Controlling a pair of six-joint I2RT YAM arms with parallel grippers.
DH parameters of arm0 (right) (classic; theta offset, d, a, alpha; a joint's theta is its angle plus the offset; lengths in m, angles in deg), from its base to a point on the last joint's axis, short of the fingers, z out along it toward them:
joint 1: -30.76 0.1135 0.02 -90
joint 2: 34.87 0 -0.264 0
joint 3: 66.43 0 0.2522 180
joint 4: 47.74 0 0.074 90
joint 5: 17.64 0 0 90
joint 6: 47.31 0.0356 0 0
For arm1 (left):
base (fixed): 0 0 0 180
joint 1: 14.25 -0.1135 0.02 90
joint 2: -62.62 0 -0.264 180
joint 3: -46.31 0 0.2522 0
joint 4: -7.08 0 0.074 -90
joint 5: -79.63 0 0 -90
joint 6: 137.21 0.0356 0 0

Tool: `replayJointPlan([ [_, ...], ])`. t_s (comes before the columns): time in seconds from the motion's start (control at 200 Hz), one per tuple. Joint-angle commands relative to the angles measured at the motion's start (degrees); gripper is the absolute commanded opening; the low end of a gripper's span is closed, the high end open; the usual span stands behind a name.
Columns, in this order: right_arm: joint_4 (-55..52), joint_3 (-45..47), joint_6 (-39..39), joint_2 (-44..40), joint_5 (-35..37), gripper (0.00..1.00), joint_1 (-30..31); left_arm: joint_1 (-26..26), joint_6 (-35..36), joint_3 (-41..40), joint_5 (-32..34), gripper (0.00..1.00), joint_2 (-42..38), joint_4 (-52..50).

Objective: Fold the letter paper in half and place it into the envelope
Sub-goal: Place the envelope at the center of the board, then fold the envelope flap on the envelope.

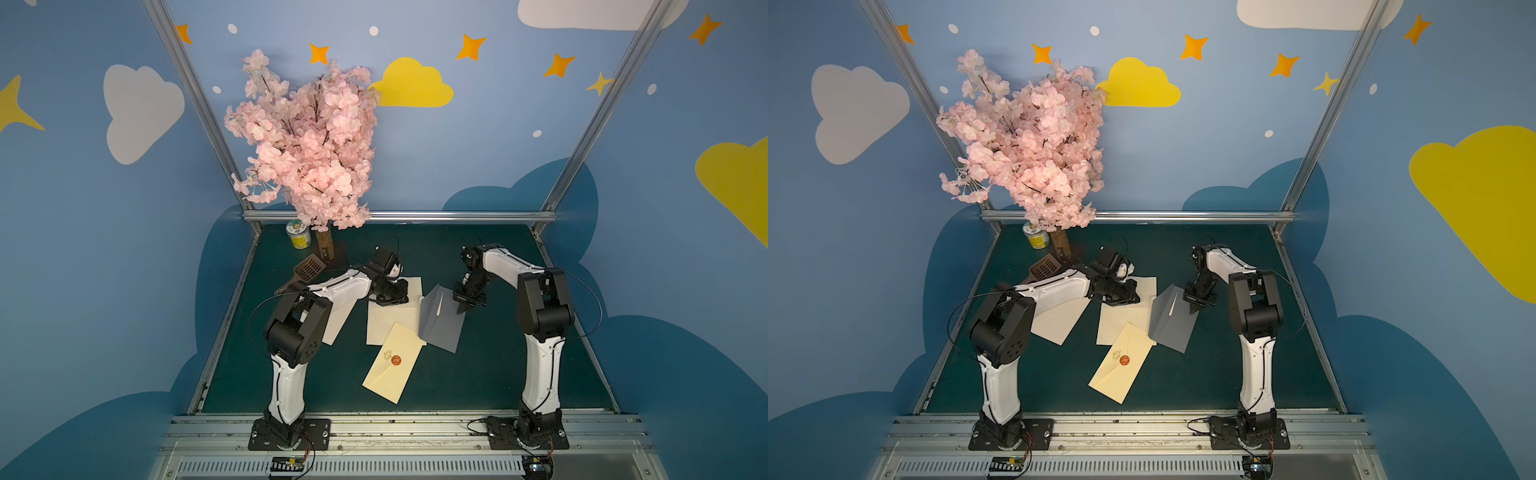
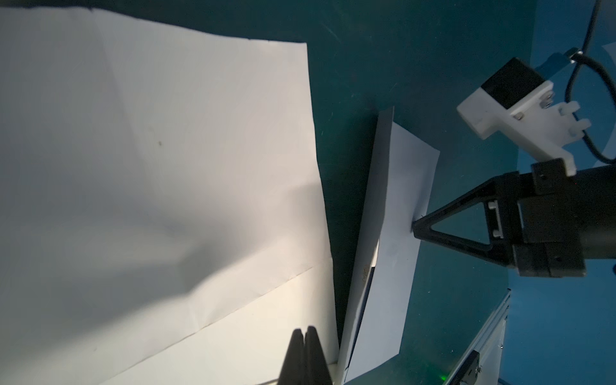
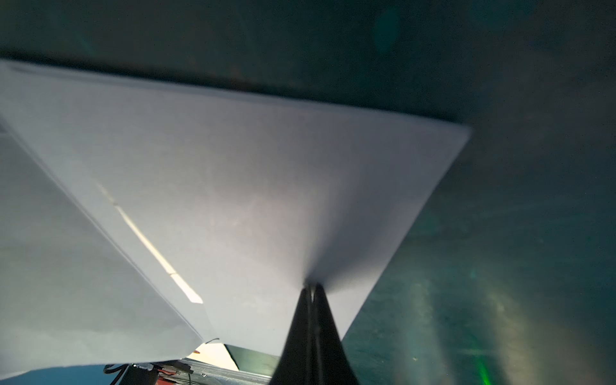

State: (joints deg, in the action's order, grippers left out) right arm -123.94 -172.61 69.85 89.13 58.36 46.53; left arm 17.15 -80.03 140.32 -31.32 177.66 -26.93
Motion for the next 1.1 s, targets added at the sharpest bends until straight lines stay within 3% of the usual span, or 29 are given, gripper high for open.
replayJointPlan([
  [0.0,-2.2,-0.9,-0.1,2.3,1.5,0.00,0.3,0.8,-0.7,2.7,-2.5,0.03,2.0,-0.6],
  [0.466,-2.1,-1.1,-1.4,3.8,-1.2,0.00,-0.1,5.8,-4.1,9.9,-5.4,0.03,7.2,1.0],
  [1.091,-0.2,0.4,-0.9,0.2,-7.2,0.00,-1.8,11.9,-6.3,12.6,-7.3,0.03,13.0,1.3],
])
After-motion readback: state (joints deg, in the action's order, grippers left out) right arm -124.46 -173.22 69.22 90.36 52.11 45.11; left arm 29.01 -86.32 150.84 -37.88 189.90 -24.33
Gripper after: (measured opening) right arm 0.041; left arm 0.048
